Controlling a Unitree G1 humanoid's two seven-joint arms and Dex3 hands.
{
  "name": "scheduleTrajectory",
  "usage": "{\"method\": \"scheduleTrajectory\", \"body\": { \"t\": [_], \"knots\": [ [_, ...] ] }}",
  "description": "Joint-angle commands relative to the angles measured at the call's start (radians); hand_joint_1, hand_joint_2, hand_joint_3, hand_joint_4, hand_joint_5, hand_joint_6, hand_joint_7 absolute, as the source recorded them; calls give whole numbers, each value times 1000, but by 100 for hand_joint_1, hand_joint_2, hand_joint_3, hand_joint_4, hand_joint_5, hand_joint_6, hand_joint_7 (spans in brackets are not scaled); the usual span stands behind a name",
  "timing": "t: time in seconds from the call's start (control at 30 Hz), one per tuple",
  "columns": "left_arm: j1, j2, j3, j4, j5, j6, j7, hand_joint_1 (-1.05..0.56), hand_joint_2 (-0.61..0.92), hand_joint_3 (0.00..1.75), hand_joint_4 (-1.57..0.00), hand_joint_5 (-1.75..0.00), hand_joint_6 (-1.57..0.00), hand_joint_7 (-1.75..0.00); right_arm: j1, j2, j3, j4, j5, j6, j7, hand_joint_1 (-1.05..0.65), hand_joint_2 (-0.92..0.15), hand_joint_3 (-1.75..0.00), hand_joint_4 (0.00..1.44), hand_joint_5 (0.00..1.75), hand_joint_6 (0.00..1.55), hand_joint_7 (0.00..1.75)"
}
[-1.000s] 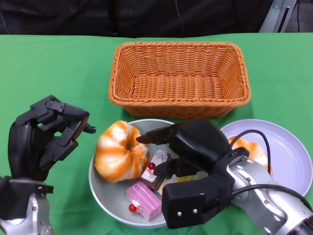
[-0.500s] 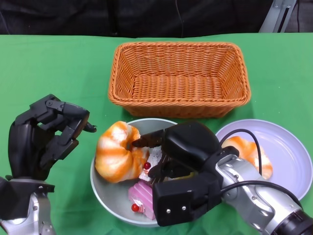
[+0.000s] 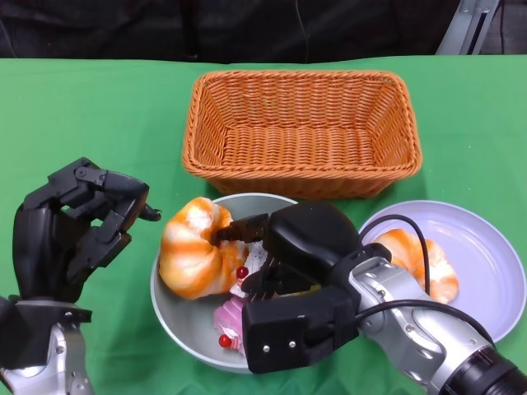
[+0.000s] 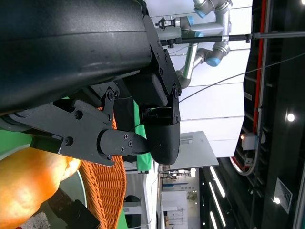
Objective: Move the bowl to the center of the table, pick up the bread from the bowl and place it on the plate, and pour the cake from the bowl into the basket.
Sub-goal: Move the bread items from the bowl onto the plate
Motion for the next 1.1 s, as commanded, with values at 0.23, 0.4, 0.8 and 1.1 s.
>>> {"method": "scheduleTrajectory", "body": {
  "t": [0.23,0.4,0.8,1.1],
  "knots": [
    [-1,11,4,3,3,-12,7,-14,92,30,-88,-128,-101,-83,-17,-6,16,7,-10,29,5,-72,-92,-7,64,1,55,0],
    [-2,14,5,5,2,-8,8,-14,92,29,-88,-127,-101,-83,-4,-15,13,-14,1,30,-1,-70,-92,-5,65,1,59,2],
    [-6,14,8,12,-2,-13,7,-15,92,29,-87,-127,-101,-81,23,-39,14,-117,-18,85,26,-68,-92,-4,66,1,66,2],
    [-16,17,12,36,1,-34,5,-15,92,30,-85,-128,-100,-81,50,-60,9,-214,-31,131,53,-69,-92,-3,65,0,62,0]
  ]
}}
